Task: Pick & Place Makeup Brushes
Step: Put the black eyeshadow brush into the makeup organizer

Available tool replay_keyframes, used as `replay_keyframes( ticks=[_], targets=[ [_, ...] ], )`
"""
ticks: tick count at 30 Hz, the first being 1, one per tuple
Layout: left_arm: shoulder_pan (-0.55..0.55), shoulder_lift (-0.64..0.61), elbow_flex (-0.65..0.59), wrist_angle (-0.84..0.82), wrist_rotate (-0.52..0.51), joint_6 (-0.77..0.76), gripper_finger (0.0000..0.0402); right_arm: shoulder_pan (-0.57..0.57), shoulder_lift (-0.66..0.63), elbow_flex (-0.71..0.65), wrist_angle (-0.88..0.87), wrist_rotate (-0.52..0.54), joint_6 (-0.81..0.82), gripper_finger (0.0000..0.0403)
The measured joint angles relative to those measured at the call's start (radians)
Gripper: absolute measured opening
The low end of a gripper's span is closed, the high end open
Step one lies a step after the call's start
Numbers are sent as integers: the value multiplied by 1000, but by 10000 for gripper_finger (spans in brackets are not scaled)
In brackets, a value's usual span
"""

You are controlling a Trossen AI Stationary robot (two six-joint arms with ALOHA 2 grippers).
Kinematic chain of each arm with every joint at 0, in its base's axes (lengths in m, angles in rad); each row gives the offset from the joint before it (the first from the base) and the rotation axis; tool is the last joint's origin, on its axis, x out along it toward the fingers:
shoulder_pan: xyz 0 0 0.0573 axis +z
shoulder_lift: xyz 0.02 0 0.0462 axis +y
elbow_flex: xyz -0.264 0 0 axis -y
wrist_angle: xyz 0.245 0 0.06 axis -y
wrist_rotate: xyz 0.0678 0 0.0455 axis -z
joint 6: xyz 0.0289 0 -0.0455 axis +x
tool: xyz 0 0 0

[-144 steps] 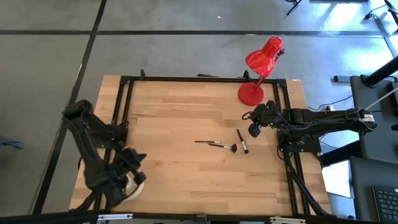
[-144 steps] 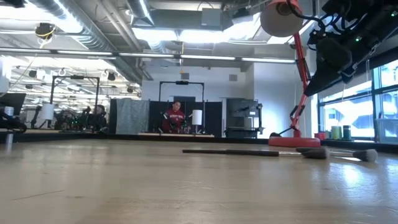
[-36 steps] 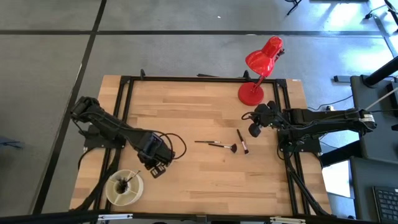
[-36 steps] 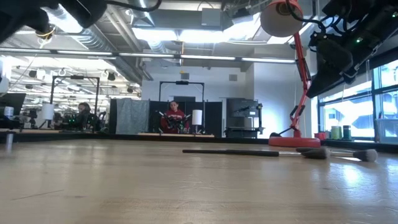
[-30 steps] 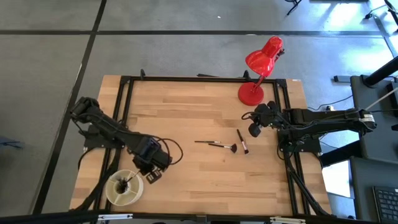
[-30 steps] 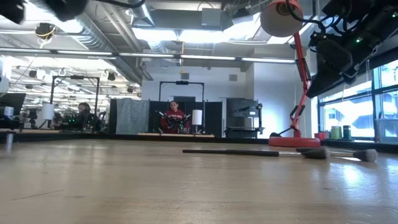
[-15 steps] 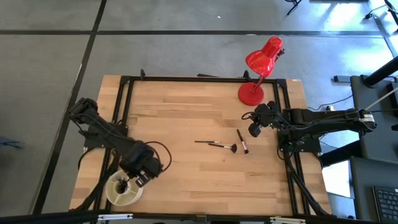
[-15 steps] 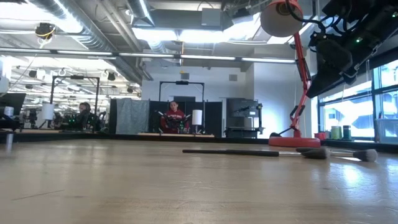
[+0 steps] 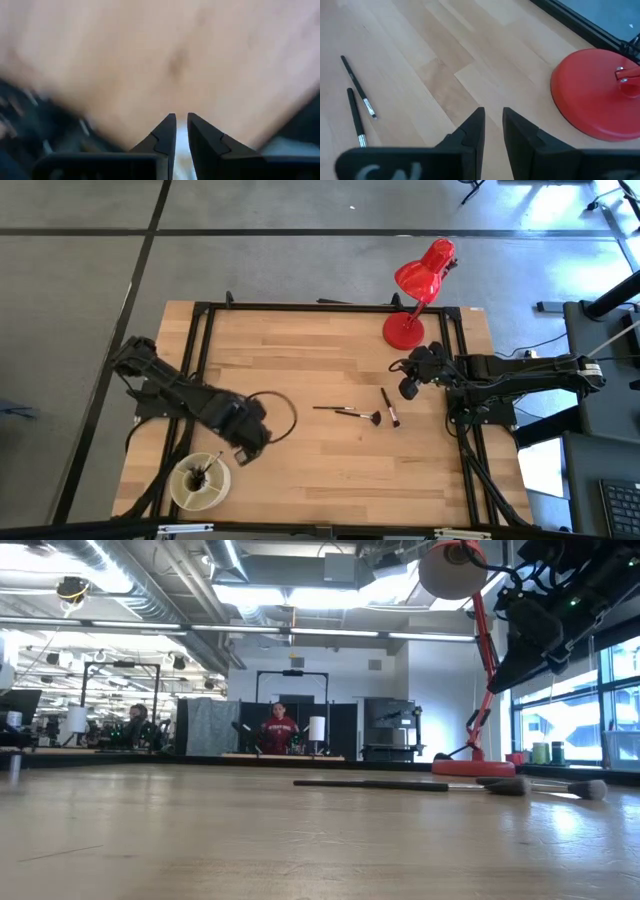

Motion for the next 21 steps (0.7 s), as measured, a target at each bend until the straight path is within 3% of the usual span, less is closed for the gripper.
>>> replay_keyframes(
  ticks=[2,3,7,13,21],
  targets=[
    [30,0,-9,21,-90,68,40,0,0,0,5,0,-9,69],
    [50,-1,-23,37,-73,98,37,0,0,0,4,0,-14,69],
    [106,16,-108,66,92,141,10,0,0,0,4,0,-25,69],
    [124,22,-236,77,250,110,2,0,0,0,0,0,-34,69],
    [83,23,-261,96,418,62,1,0,0,0,-17,0,-5,69]
  ],
)
